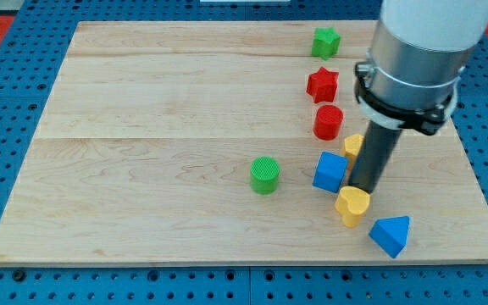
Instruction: Push yellow hexagon to red circle
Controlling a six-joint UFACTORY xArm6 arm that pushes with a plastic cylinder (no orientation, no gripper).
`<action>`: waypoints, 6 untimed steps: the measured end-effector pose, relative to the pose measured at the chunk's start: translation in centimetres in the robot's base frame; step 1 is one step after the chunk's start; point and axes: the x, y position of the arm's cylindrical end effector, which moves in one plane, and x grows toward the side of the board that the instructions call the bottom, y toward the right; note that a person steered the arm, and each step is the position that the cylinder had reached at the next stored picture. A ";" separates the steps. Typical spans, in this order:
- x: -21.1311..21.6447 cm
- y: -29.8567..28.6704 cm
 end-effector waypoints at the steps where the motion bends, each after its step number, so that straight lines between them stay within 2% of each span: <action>1: -2.1 3.5; 3: -5.2 1.3; 6: -6.7 -1.2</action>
